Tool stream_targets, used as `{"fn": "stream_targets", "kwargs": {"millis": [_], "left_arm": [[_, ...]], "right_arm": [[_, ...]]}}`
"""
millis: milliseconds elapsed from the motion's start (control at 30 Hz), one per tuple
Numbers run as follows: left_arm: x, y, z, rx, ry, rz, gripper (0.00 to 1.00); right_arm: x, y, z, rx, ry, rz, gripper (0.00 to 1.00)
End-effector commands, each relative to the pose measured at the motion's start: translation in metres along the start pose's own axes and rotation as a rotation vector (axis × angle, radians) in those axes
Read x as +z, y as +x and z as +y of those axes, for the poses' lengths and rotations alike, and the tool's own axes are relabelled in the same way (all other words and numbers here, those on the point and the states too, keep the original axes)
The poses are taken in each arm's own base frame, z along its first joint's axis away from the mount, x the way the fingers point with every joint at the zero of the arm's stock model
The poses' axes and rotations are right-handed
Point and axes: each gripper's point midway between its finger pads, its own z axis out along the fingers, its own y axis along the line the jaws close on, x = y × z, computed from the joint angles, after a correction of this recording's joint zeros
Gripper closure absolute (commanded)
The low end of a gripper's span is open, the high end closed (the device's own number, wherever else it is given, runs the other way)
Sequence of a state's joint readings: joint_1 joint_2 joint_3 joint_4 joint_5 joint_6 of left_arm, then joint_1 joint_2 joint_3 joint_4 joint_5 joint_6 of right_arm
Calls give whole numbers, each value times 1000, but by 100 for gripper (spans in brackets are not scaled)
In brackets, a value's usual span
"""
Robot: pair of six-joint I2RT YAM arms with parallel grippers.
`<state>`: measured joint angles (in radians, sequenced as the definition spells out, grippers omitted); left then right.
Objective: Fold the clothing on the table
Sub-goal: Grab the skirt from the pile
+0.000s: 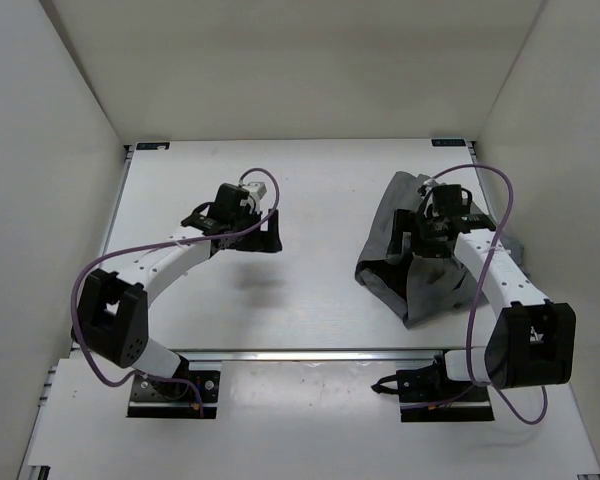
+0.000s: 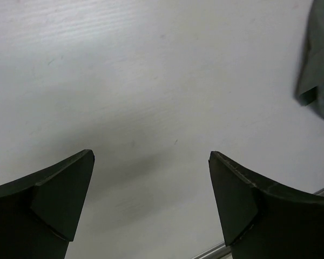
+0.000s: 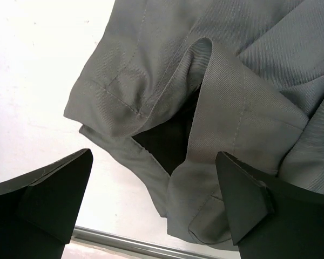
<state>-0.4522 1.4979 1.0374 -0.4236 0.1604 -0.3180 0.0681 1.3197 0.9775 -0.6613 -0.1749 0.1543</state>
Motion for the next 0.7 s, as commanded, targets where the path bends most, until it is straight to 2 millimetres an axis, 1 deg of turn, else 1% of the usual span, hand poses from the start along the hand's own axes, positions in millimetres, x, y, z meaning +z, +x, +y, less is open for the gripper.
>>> {"fn": "stream_targets", "kwargs": {"millis": [0, 33, 67, 133, 200, 233, 300, 333, 400, 433, 467, 500, 533, 600, 633, 667], "left_arm": [[-23, 12, 22, 26, -112, -9, 2], [-26, 17, 27, 34, -142, -4, 1], [-30, 20, 33, 37, -163, 1, 1], [-35, 28, 34, 39, -168, 27, 1], [-37, 37, 42, 45, -203, 44, 1], [-38, 43, 44, 48, -210, 60, 1], [-39, 48, 45, 44, -209, 69, 1], [-40, 53, 44, 42, -207, 80, 1], [-41, 57, 41, 39, -195, 80, 1], [-42, 61, 42, 34, -195, 84, 1], [-41, 65, 43, 23, -195, 88, 2], [-41, 67, 41, 22, -178, 89, 1], [-40, 71, 39, 22, -160, 96, 2], [-39, 74, 42, 8, -156, 102, 1], [-40, 77, 41, 10, -155, 110, 1], [-40, 76, 41, 12, -153, 105, 2]], "right_arm": [[-2, -10, -7, -54, 38, -39, 5], [-3, -8, -12, -61, 59, -28, 5], [-3, -10, -16, -61, 69, -34, 5], [0, -8, -24, -85, 96, -25, 5], [1, -10, -26, -111, 108, -18, 6], [4, -6, -28, -124, 121, 2, 5], [9, -6, -21, -157, 124, 12, 6], [15, -1, -20, -170, 117, 29, 6], [23, 3, -13, -195, 102, 47, 5], [29, 8, -17, -202, 124, 71, 6], [31, 9, -18, -211, 140, 79, 6], [35, 13, -19, -220, 155, 101, 6], [40, 16, -24, -217, 176, 119, 6], [45, 20, -27, -215, 185, 147, 6], [49, 24, -27, -213, 178, 168, 8], [50, 24, -28, -212, 181, 166, 12]]}}
